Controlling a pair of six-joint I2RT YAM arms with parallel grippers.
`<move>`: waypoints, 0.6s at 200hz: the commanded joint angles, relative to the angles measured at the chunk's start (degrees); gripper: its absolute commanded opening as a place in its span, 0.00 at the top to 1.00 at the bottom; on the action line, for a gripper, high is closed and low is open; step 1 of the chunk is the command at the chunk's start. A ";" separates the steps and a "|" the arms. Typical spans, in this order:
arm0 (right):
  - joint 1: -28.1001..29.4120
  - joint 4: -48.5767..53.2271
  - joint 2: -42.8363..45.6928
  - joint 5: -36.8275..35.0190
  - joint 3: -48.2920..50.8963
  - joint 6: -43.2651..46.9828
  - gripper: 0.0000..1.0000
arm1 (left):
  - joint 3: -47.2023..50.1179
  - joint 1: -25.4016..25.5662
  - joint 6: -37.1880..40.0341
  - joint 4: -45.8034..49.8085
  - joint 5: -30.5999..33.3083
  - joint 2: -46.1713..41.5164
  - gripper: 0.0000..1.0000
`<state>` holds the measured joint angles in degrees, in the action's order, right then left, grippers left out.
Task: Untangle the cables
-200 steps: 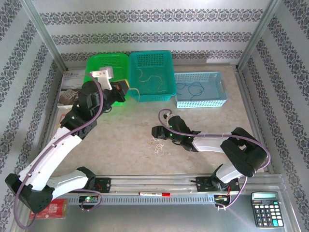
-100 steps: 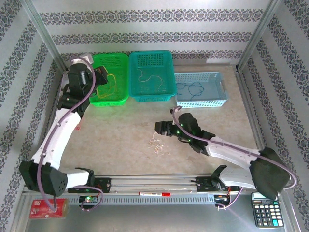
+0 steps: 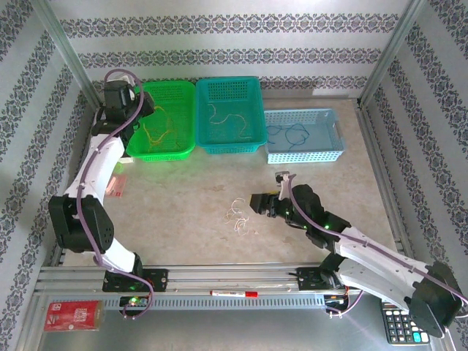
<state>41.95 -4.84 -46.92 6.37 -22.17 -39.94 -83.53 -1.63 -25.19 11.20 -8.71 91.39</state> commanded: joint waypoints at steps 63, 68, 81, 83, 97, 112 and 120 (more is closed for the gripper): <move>-0.31 -0.07 -2.71 -0.94 2.05 -1.37 0.34 | 3.37 -0.84 -3.47 -2.19 -15.04 -4.30 0.00; -0.21 -0.12 -2.91 -0.94 2.05 -1.37 0.34 | 4.48 -0.79 -4.19 -2.98 -16.14 -5.08 0.00; -0.09 -0.19 -3.42 -1.01 2.13 -1.35 0.34 | 8.00 -0.62 -6.34 -5.20 -18.39 -7.30 0.00; 0.00 -0.24 -3.44 -1.01 2.13 -1.36 0.34 | 8.62 -0.54 -6.64 -5.57 -18.67 -7.64 0.00; 0.22 -0.43 -3.62 -1.23 2.13 -1.53 0.34 | 12.75 0.20 -8.50 -7.59 -20.55 -10.30 0.00; 0.34 -0.74 -3.73 -1.44 2.13 -1.71 0.34 | 16.79 1.55 -9.80 -8.50 -21.71 -13.31 0.00; 0.46 -0.80 -3.87 -1.60 3.82 -1.79 0.34 | 19.29 2.42 -10.46 -9.25 -22.22 -14.85 0.00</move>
<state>41.78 -4.08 -50.57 6.00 -20.80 -40.82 -69.08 -1.39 -31.70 7.07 -26.24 81.25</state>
